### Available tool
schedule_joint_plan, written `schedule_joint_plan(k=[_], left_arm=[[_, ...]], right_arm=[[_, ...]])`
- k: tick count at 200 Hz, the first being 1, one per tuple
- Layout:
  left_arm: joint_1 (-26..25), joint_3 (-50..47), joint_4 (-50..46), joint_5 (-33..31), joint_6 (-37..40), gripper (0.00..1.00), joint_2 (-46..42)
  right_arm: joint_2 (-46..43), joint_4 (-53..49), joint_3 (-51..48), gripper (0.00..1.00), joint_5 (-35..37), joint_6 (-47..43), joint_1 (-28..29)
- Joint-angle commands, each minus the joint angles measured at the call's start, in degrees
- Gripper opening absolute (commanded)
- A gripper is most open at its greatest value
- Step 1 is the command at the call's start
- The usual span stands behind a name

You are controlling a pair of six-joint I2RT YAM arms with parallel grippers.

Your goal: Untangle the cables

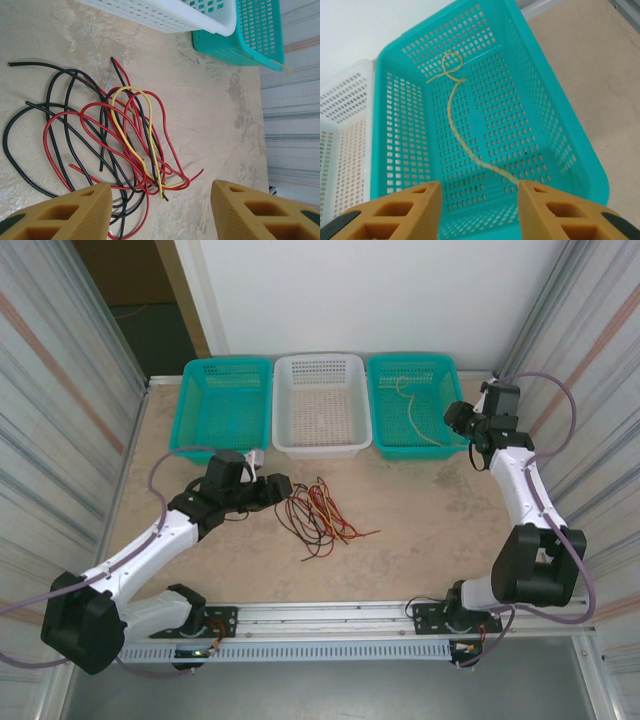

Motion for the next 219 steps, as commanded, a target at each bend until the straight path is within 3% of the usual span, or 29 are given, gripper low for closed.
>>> schedule_joint_plan(k=[1, 26, 30, 35, 76, 113, 135, 160, 219], left_arm=[[0.24, -0.35, 1.23, -0.09, -0.76, 0.56, -0.20], [0.21, -0.42, 1.13, -0.16, -0.90, 0.56, 0.30], [0.21, -0.43, 1.06, -0.19, -0.85, 0.56, 0.42], [0.21, -0.49, 0.98, -0.18, -0.99, 0.56, 0.62], [-0.10, -1.30, 2.08, 1.00, -2.11, 0.53, 2.71], [-0.41, -0.69, 1.01, 0.91, -2.12, 0.48, 4.27], [-0.49, -0.75, 1.03, 1.23, -2.33, 0.45, 4.13], [-0.50, -1.12, 0.85, 0.83, -2.33, 0.44, 3.38], [-0.50, -1.66, 1.38, 1.36, -1.82, 0.43, 3.66]], right_arm=[[-4.67, -5.88, 1.12, 0.45, 1.70, -0.22, 2.99], [-6.62, -13.05, 2.51, 0.47, 3.50, -0.38, 11.21], [-7.03, -13.87, 2.37, 0.55, 4.05, -0.26, 13.04], [-7.31, -14.92, 2.13, 0.57, 4.78, 0.10, 15.39], [-6.49, -14.71, -4.09, 0.56, 4.39, 7.16, 36.23], [2.96, -8.79, -4.91, 0.35, -1.49, 12.77, 47.24], [10.21, -11.02, 0.58, 0.29, -3.05, 12.39, 50.85], [17.35, -16.55, 5.86, 0.24, 0.79, 12.11, 51.95], [24.77, -20.78, 9.56, 0.26, 5.56, 11.67, 50.71]])
